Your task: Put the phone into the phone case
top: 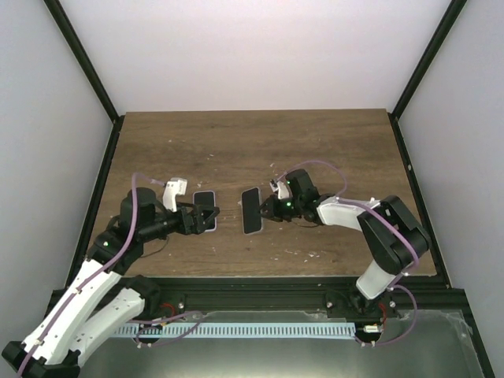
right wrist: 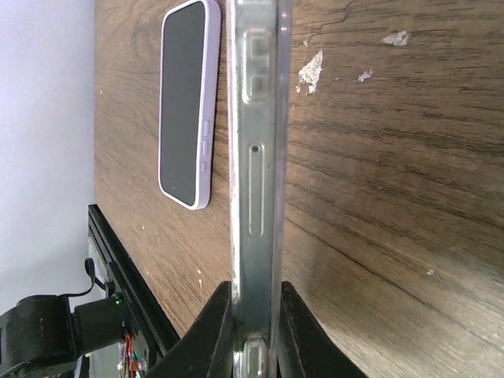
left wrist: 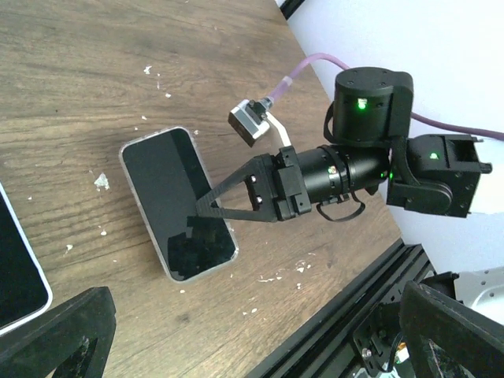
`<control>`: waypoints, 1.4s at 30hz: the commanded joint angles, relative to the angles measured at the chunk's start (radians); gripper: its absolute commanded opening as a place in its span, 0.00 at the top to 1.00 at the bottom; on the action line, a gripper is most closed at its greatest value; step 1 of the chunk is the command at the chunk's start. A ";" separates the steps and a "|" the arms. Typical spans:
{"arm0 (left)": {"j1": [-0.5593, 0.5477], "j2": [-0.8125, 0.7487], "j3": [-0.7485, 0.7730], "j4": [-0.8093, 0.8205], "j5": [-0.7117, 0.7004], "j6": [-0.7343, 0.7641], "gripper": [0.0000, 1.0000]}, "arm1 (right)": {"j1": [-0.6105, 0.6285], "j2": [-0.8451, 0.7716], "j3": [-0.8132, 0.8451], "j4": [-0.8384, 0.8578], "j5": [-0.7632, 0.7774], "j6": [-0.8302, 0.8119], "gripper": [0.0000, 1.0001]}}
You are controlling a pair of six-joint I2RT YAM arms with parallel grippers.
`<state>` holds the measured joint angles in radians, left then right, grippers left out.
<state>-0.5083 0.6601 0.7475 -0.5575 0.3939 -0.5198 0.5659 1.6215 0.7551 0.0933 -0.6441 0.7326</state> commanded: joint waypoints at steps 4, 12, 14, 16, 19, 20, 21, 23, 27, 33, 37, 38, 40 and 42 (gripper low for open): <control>0.002 -0.036 -0.016 -0.019 0.001 0.003 0.00 | -0.048 0.075 0.048 0.080 -0.087 0.002 0.91; 0.002 -0.029 -0.014 -0.024 0.003 0.001 0.00 | -0.083 0.113 0.028 0.100 -0.081 0.006 0.82; 0.002 -0.026 -0.014 -0.024 0.002 0.000 0.00 | -0.088 0.114 0.021 0.100 -0.072 0.008 0.80; 0.002 -0.024 -0.017 -0.022 0.003 -0.003 0.00 | -0.093 0.115 0.016 0.100 -0.068 0.007 0.79; 0.002 -0.023 -0.021 -0.021 0.005 -0.006 0.00 | -0.099 0.114 0.009 0.099 -0.066 0.007 0.78; 0.002 -0.022 -0.023 -0.020 0.006 -0.009 0.00 | -0.101 0.113 0.006 0.098 -0.064 0.008 0.77; 0.002 -0.021 -0.023 -0.019 0.005 -0.009 0.00 | -0.102 0.111 0.002 0.098 -0.061 0.008 0.77; 0.002 -0.018 -0.025 -0.019 0.005 -0.011 0.00 | -0.103 0.108 -0.006 0.097 -0.052 0.010 0.75; 0.002 -0.015 -0.029 -0.018 0.004 -0.014 0.00 | -0.103 0.099 -0.032 0.093 -0.038 0.012 0.71; 0.002 -0.010 -0.034 -0.010 0.001 -0.024 0.00 | -0.104 0.061 -0.047 0.042 0.007 -0.005 0.55; 0.002 -0.008 -0.027 -0.015 -0.024 -0.029 0.00 | -0.104 0.001 -0.048 -0.018 0.049 -0.029 0.41; 0.002 -0.008 -0.025 -0.019 -0.038 -0.031 0.00 | -0.104 -0.020 -0.049 -0.036 0.060 -0.034 0.37; 0.002 -0.008 -0.018 -0.026 -0.055 -0.032 0.00 | -0.105 -0.069 -0.052 -0.076 0.084 -0.045 0.30; 0.003 -0.009 -0.010 -0.031 -0.074 -0.035 0.00 | -0.104 -0.129 -0.063 -0.112 0.112 -0.053 0.20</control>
<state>-0.5083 0.6552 0.7231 -0.5720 0.3637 -0.5465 0.4679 1.5944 0.7040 0.0631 -0.5972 0.7113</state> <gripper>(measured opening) 0.999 0.721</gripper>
